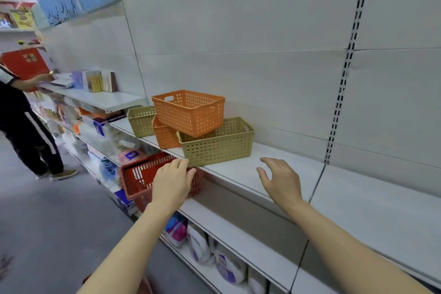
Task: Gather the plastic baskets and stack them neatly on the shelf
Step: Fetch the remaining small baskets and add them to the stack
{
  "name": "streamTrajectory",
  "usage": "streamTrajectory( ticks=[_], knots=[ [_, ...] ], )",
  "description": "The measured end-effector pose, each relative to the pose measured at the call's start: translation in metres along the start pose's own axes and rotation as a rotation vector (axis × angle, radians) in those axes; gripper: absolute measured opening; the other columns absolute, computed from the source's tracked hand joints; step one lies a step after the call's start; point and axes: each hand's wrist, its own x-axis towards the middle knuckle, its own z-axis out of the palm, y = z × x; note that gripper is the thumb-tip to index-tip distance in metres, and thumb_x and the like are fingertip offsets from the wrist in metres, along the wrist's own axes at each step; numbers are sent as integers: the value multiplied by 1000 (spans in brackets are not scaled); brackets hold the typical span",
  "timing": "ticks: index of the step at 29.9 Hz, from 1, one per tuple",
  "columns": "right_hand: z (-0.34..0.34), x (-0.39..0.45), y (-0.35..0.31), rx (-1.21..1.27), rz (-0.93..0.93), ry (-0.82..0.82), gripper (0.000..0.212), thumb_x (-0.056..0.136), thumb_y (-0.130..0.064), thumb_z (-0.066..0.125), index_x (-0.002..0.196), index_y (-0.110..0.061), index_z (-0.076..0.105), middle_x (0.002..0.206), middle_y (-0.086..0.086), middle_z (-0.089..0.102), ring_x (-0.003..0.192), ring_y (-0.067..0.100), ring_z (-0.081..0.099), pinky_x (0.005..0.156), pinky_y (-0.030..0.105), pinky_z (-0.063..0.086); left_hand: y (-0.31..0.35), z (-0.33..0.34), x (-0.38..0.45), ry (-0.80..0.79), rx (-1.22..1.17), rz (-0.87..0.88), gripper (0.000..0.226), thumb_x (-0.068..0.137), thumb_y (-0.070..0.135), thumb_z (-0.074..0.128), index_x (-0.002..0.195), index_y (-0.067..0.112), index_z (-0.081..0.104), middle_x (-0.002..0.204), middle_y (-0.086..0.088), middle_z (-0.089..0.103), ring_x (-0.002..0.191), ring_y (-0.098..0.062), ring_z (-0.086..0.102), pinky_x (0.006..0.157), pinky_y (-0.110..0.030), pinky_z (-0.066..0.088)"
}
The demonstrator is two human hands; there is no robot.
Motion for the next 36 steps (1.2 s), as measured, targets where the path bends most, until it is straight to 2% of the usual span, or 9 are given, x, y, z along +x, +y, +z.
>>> streamTrajectory(
  ticks=[5, 15, 19, 23, 25, 27, 30, 33, 36],
  knots=[
    [32, 49, -7, 8, 127, -86, 33, 95, -30, 53, 121, -14, 62, 115, 5, 66, 110, 25, 57, 86, 38, 46, -36, 11, 32, -2, -42, -25, 28, 99, 32, 62, 114, 10, 71, 111, -9, 72, 96, -32, 69, 76, -42, 53],
    [91, 147, 18, -69, 163, -32, 23, 93, -27, 55, 102, -11, 67, 96, 11, 68, 93, 32, 59, 68, 38, 46, -88, 22, 130, 156, -18, -140, 30, 100, 30, 60, 111, 4, 72, 108, -13, 73, 93, -35, 69, 73, -44, 54],
    [109, 170, 21, -26, 326, -118, 39, 96, -38, 47, 120, -9, 58, 109, 12, 66, 102, 34, 58, 74, 39, 47, -106, 29, 164, 164, -34, -182, 37, 103, 35, 51, 118, 6, 69, 112, -12, 72, 98, -33, 67, 79, -44, 53],
    [122, 190, 25, 215, 598, -315, 49, 94, -41, 46, 137, -18, 45, 122, 11, 62, 107, 34, 58, 86, 42, 49, -123, 29, 205, 158, -121, -271, 45, 105, 38, 46, 135, 7, 60, 131, -15, 64, 118, -34, 60, 95, -48, 49],
    [125, 194, 20, 411, 681, -308, 32, 92, -32, 47, 121, -28, 59, 111, 7, 67, 91, 30, 63, 77, 50, 57, -137, 29, 237, 158, -160, -326, 45, 106, 37, 45, 137, 8, 58, 134, -17, 62, 121, -36, 57, 96, -50, 47],
    [128, 194, 19, 501, 710, -285, 27, 91, -25, 47, 110, -31, 65, 93, 4, 69, 73, 26, 62, 62, 51, 57, -155, 33, 274, 105, -175, -355, 48, 106, 38, 42, 142, 9, 54, 140, -17, 57, 126, -37, 54, 99, -50, 46],
    [127, 182, 18, 536, 728, -229, 37, 92, -26, 47, 123, -41, 60, 96, -2, 69, 75, 22, 64, 56, 47, 57, -179, 50, 327, -76, -226, -315, 53, 105, 42, 46, 148, 11, 49, 149, -16, 51, 135, -37, 48, 107, -50, 42],
    [124, 165, 18, 541, 720, -138, 40, 95, -24, 45, 128, -47, 49, 96, -6, 68, 82, 20, 64, 64, 45, 59, -190, 67, 371, -243, -276, -266, 58, 100, 43, 57, 149, 13, 48, 149, -16, 52, 135, -36, 48, 110, -48, 40],
    [123, 144, 19, 532, 712, -54, 41, 97, -26, 43, 122, -58, 49, 112, -11, 68, 97, 15, 64, 81, 47, 56, -189, 84, 398, -393, -377, -262, 61, 97, 38, 66, 148, 10, 49, 139, -21, 59, 123, -38, 58, 102, -41, 44]
  ],
)
